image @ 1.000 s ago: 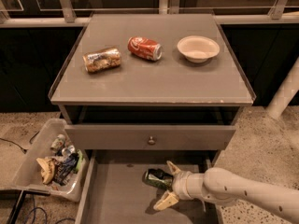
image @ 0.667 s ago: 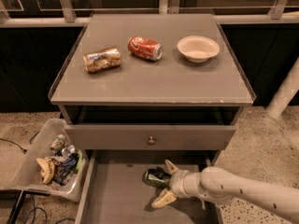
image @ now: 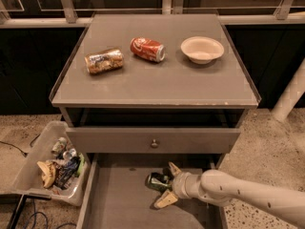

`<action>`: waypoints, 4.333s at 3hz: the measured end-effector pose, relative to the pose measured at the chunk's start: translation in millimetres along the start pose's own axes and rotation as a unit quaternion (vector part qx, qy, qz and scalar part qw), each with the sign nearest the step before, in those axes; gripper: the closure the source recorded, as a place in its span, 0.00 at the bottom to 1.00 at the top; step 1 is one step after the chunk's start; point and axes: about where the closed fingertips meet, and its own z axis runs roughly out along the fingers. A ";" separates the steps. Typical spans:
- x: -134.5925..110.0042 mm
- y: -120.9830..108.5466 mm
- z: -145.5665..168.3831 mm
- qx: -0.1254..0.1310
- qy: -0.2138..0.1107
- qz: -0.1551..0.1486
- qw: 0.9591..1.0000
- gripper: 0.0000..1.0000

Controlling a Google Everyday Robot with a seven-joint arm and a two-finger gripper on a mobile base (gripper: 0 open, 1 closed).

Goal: Pick green can from middle drawer and place on counter

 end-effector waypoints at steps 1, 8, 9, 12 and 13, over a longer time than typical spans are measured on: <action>9.1 -7.7 14.8 -0.001 0.003 0.014 1.000 0.00; 8.4 -9.3 -14.2 0.013 -0.005 0.008 1.000 1.00; 11.1 -2.4 -53.4 0.034 -0.019 0.002 0.999 1.00; -34.6 16.2 -161.9 0.055 -0.044 -0.048 0.996 1.00; -70.7 11.0 -196.2 0.054 -0.030 -0.083 0.995 1.00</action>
Offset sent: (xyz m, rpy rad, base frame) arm 0.0098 0.0008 -0.0141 0.0056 0.0195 -0.0149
